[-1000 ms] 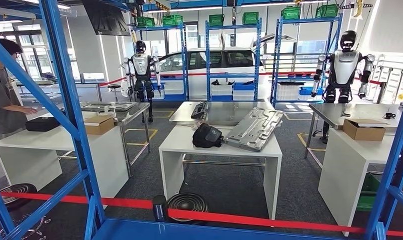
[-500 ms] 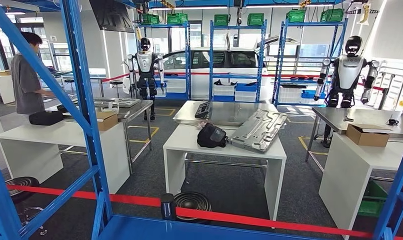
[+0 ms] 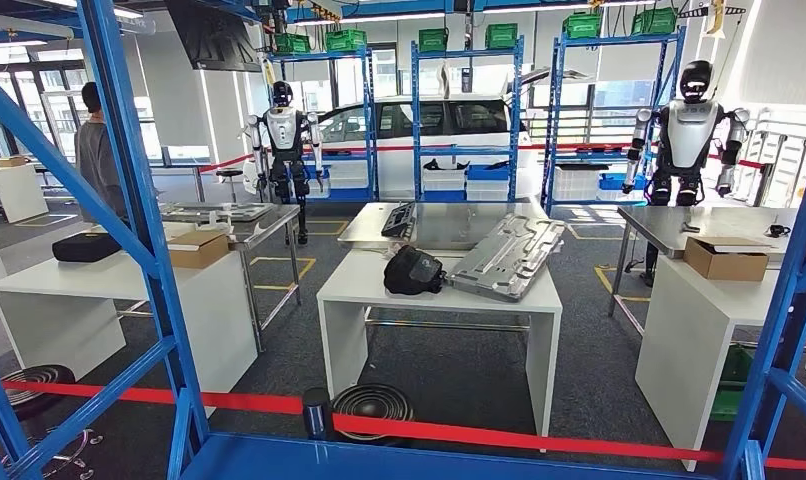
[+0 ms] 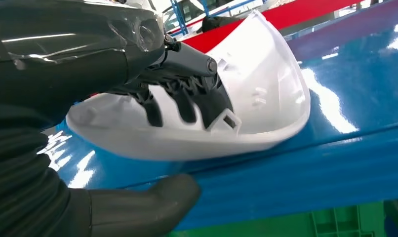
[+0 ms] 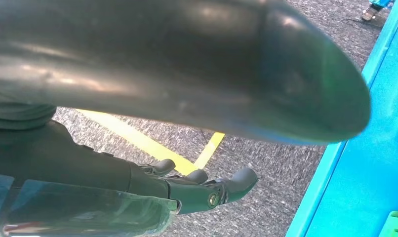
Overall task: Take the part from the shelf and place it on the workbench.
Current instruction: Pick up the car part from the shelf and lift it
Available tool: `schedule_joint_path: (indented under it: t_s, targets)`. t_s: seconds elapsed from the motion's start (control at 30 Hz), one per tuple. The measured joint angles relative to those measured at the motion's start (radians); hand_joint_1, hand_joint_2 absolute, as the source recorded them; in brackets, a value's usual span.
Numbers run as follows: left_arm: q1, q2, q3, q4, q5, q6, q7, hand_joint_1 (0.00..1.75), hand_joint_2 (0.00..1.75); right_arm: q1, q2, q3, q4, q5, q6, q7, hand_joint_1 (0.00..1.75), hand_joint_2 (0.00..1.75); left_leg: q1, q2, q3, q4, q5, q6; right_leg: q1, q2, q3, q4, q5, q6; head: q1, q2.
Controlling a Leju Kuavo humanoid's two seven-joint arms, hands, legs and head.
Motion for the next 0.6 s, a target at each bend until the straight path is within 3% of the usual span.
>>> schedule_joint_path:
  t_s: [0.07,0.13,0.27,0.33,0.4,0.47,0.5,0.57,0.6]
  targets:
    - [-0.001,0.000,0.001,0.001,0.000,0.001,-0.003,1.60,1.75,-0.001,0.001,0.001,0.003,-0.001,-0.001,-0.003,0.00,0.00,-0.003,-0.002,0.071,-0.140,0.066,0.012,0.002,0.001,0.003,0.000,0.000,0.001,0.000,0.000]
    - [-0.004,0.000,0.001,0.001,0.000,0.003,-0.004,1.68,1.75,-0.002,0.002,0.003,0.006,-0.004,-0.002,-0.005,0.00,0.00,-0.009,-0.001,0.124,-0.244,0.096,0.024,0.006,0.002,0.002,0.000,0.001,0.004,0.000,0.000]
    - [-0.009,-0.002,0.002,0.002,0.000,0.006,-0.006,1.68,1.75,-0.003,0.002,0.005,0.012,-0.006,-0.005,-0.009,0.00,0.00,-0.012,0.000,0.139,-0.280,0.107,0.040,0.007,-0.001,-0.004,0.002,0.001,0.023,0.000,0.000]
    - [-0.011,-0.005,0.001,0.002,0.000,0.007,-0.007,1.65,1.75,-0.004,0.001,0.006,0.014,-0.006,-0.007,-0.010,0.00,0.00,-0.007,0.003,0.150,-0.298,0.120,0.051,0.008,-0.001,-0.034,0.066,-0.035,0.023,0.002,0.000]
    - [-0.012,-0.007,0.000,0.005,0.000,0.007,-0.007,1.65,1.75,-0.004,-0.001,0.007,0.017,-0.006,-0.007,-0.011,0.00,0.00,-0.009,0.005,0.148,-0.300,0.124,0.055,0.005,-0.001,-0.097,0.200,-0.092,0.020,0.004,0.000]
    - [-0.011,-0.009,0.000,0.009,0.000,0.007,-0.007,1.67,1.75,-0.002,-0.003,0.007,0.020,-0.006,-0.008,-0.011,0.00,0.00,-0.009,0.006,0.146,-0.299,0.124,0.055,0.003,-0.001,-0.138,0.285,-0.115,0.029,0.005,0.000]
    - [-0.011,-0.009,-0.001,0.011,0.000,0.007,-0.007,1.67,1.75,-0.001,-0.004,0.007,0.021,-0.006,-0.009,-0.012,0.00,0.00,-0.009,0.005,0.147,-0.298,0.123,0.054,0.000,-0.002,-0.130,0.269,-0.102,0.038,0.006,0.000]
    - [-0.011,-0.011,-0.002,0.014,0.000,0.007,-0.007,1.65,1.75,-0.002,-0.006,0.007,0.023,-0.007,-0.012,-0.014,0.00,0.00,-0.008,0.003,0.147,-0.292,0.119,0.048,-0.006,-0.003,-0.063,0.132,-0.045,0.055,0.007,0.000]
    - [-0.012,-0.011,-0.001,0.014,0.000,0.007,-0.007,1.65,1.75,-0.004,-0.007,0.008,0.025,-0.007,-0.013,-0.016,0.00,0.00,-0.010,0.002,0.145,-0.285,0.115,0.042,-0.007,-0.004,-0.030,0.065,-0.021,0.056,0.008,0.000]
